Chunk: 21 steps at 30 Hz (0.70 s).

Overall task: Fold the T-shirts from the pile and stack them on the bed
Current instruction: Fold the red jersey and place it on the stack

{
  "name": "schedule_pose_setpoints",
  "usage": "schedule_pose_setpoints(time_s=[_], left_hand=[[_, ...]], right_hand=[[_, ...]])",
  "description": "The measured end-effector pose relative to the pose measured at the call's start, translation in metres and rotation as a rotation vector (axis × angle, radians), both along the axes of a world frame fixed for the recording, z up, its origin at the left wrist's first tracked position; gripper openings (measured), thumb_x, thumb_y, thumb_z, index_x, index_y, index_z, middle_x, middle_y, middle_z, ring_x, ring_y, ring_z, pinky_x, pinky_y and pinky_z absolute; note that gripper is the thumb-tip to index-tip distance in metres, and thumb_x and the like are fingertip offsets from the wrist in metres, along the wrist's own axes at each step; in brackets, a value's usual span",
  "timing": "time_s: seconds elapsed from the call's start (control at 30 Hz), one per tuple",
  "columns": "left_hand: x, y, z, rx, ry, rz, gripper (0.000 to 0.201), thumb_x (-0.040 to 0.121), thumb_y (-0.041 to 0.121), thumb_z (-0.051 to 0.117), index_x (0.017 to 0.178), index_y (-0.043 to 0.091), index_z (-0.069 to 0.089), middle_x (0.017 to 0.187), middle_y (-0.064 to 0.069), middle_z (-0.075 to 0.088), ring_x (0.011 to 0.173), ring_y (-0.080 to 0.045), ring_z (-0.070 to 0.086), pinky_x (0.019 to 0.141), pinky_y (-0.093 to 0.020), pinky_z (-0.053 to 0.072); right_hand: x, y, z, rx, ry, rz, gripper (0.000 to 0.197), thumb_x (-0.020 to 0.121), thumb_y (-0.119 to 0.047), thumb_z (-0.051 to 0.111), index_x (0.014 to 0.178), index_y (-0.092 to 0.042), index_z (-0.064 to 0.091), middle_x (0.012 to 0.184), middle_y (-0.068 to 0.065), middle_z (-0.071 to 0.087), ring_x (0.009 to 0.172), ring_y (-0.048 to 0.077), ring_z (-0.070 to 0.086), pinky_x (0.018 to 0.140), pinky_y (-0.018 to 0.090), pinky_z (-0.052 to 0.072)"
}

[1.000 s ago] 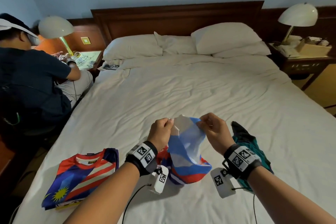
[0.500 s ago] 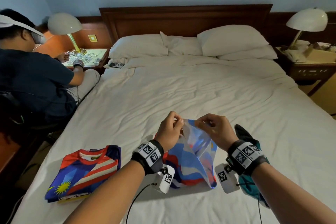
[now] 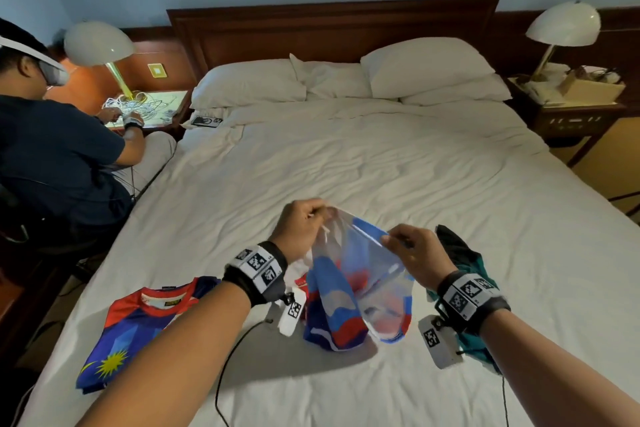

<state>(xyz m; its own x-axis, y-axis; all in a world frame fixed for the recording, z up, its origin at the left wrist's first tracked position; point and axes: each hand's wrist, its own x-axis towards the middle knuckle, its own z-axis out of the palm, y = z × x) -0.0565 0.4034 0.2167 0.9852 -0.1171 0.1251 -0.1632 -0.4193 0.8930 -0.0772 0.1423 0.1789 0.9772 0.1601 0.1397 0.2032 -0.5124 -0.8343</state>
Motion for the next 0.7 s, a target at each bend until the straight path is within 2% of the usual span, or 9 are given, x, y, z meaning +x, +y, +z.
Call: schedule_pose_setpoints(time_s=[0.13, 0.27, 0.33, 0.4, 0.47, 0.5, 0.57, 0.63, 0.7], left_hand=[[0.022, 0.02, 0.026, -0.077, -0.1, 0.227, 0.023, 0.099, 0.011, 0.062, 0.078, 0.018, 0.07, 0.064, 0.011, 0.062, 0.059, -0.001, 0.054, 0.062, -0.022, 0.046], [0.031, 0.044, 0.018, 0.13, -0.081, 0.3, 0.02, 0.091, 0.015, 0.063, 0.071, 0.021, 0.065, 0.058, 0.006, 0.058, 0.052, -0.005, 0.052, 0.058, -0.03, 0.044], [0.022, 0.031, 0.015, 0.188, -0.017, 0.159, 0.012, 0.089, 0.017, 0.066, 0.098, 0.023, 0.071, 0.061, 0.009, 0.06, 0.054, -0.008, 0.058, 0.055, -0.028, 0.048], [0.007, 0.0, 0.01, 0.15, 0.071, -0.064, 0.04, 0.093, 0.01, 0.067, 0.131, 0.023, 0.06, 0.053, 0.011, 0.054, 0.046, -0.001, 0.048, 0.053, -0.019, 0.043], [-0.005, -0.032, 0.007, 0.099, 0.156, -0.28, 0.054, 0.096, 0.006, 0.065, 0.143, 0.026, 0.051, 0.058, 0.013, 0.056, 0.051, -0.001, 0.043, 0.057, -0.017, 0.04], [-0.006, -0.044, 0.004, 0.088, 0.164, -0.346, 0.047, 0.096, 0.006, 0.065, 0.139, 0.024, 0.056, 0.068, 0.01, 0.06, 0.058, -0.003, 0.046, 0.062, -0.019, 0.043], [-0.001, -0.053, 0.0, 0.096, 0.117, -0.337, 0.011, 0.093, 0.013, 0.066, 0.103, 0.012, 0.071, 0.076, 0.002, 0.06, 0.069, -0.007, 0.049, 0.071, -0.03, 0.046], [0.005, -0.05, 0.003, 0.069, 0.095, -0.255, 0.018, 0.089, 0.02, 0.065, 0.082, 0.003, 0.065, 0.07, 0.0, 0.053, 0.068, -0.01, 0.045, 0.067, -0.033, 0.043], [0.006, -0.045, 0.012, 0.018, 0.086, -0.232, 0.016, 0.091, 0.018, 0.063, 0.083, 0.005, 0.066, 0.069, -0.003, 0.056, 0.067, -0.011, 0.047, 0.067, -0.032, 0.043]], right_hand=[[-0.014, -0.018, -0.035, -0.083, 0.134, 0.031, 0.038, 0.097, -0.03, 0.066, 0.064, -0.017, 0.054, 0.054, -0.012, 0.043, 0.053, 0.006, 0.037, 0.053, 0.025, 0.031], [-0.016, -0.03, -0.033, 0.174, 0.133, -0.154, 0.028, 0.1, -0.019, 0.063, 0.076, -0.006, 0.061, 0.053, -0.011, 0.05, 0.047, 0.001, 0.043, 0.046, 0.015, 0.034], [-0.014, -0.022, -0.013, 0.278, 0.106, -0.145, 0.022, 0.101, -0.011, 0.059, 0.08, -0.009, 0.062, 0.059, -0.012, 0.057, 0.055, 0.0, 0.048, 0.052, 0.016, 0.039], [-0.011, -0.003, 0.011, 0.303, 0.1, -0.07, 0.019, 0.101, -0.005, 0.058, 0.083, -0.006, 0.064, 0.062, -0.012, 0.06, 0.058, 0.0, 0.05, 0.056, 0.016, 0.041], [-0.008, 0.014, 0.029, 0.228, 0.06, 0.009, 0.017, 0.099, -0.006, 0.061, 0.084, -0.007, 0.067, 0.064, -0.013, 0.061, 0.06, -0.001, 0.051, 0.058, 0.015, 0.041], [-0.005, 0.02, 0.034, 0.183, 0.034, 0.033, 0.016, 0.099, -0.008, 0.063, 0.084, -0.008, 0.069, 0.065, -0.011, 0.062, 0.061, 0.0, 0.051, 0.059, 0.016, 0.041], [0.0, 0.021, 0.036, 0.143, 0.002, 0.004, 0.013, 0.096, -0.012, 0.067, 0.083, -0.011, 0.07, 0.066, -0.007, 0.06, 0.06, 0.002, 0.048, 0.058, 0.018, 0.04], [0.001, 0.012, 0.027, 0.124, -0.022, -0.063, 0.018, 0.094, -0.015, 0.071, 0.077, -0.018, 0.064, 0.061, -0.007, 0.052, 0.055, 0.002, 0.041, 0.055, 0.018, 0.036], [-0.005, 0.004, 0.012, 0.038, -0.048, -0.074, 0.029, 0.093, -0.017, 0.073, 0.07, -0.024, 0.056, 0.058, -0.008, 0.048, 0.055, 0.002, 0.039, 0.056, 0.02, 0.036]])
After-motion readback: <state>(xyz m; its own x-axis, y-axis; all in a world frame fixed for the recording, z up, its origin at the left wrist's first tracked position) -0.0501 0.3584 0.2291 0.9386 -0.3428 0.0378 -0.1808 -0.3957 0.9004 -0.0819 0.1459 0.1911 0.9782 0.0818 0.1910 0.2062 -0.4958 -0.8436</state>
